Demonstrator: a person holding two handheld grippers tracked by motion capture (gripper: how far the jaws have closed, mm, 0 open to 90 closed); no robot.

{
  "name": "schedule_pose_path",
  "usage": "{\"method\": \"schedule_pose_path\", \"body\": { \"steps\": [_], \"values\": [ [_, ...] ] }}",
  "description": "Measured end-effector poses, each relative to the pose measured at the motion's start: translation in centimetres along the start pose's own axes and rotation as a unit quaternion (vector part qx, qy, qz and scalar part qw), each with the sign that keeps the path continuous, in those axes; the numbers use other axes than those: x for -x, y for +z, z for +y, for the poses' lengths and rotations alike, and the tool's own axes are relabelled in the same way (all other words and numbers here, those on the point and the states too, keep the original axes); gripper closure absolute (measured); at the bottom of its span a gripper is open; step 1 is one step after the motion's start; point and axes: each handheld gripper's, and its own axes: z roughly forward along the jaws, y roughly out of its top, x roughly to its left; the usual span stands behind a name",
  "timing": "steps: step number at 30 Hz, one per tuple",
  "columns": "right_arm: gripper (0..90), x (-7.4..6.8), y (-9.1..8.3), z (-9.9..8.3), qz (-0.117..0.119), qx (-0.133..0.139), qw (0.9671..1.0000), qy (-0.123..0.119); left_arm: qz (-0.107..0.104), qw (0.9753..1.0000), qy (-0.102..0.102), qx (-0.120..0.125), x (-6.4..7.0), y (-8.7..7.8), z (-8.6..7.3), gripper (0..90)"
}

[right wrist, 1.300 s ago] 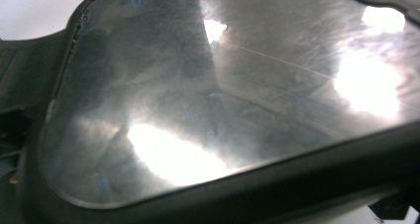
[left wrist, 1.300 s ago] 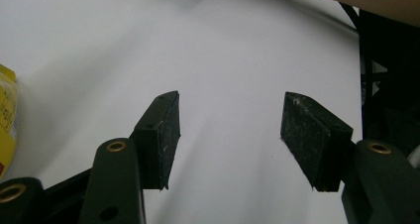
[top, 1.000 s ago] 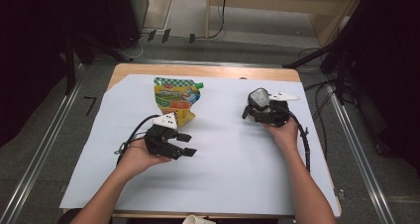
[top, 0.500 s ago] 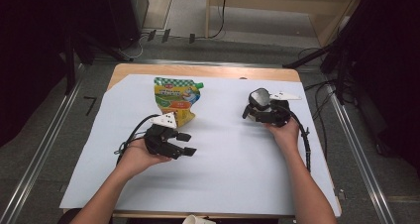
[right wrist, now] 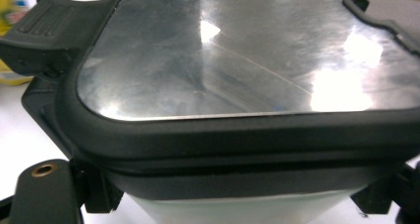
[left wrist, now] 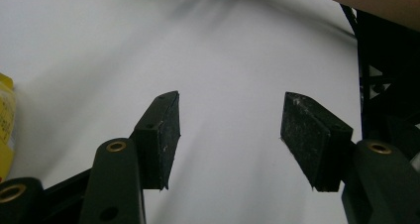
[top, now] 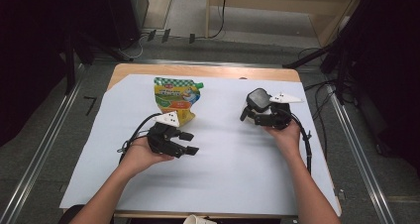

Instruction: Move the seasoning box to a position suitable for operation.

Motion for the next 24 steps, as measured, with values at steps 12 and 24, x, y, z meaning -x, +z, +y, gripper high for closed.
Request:
{"method": "schedule_pose_path", "body": {
  "steps": [12, 24],
  "values": [
    [15.2, -3.5, -2.9, -1.3, 0.024, -0.014, 0.9993, -0.025, -0.004, 1.0000, -0.001, 0.004, -0.1, 1.2, 1.2, 43.5],
    [15.2, -6.7, -5.0, -2.7, 0.039, -0.026, 0.9983, -0.035, -0.021, 0.9998, 0.004, -0.003, -0.3, 2.5, 2.2, 43.2]
  ]
}}
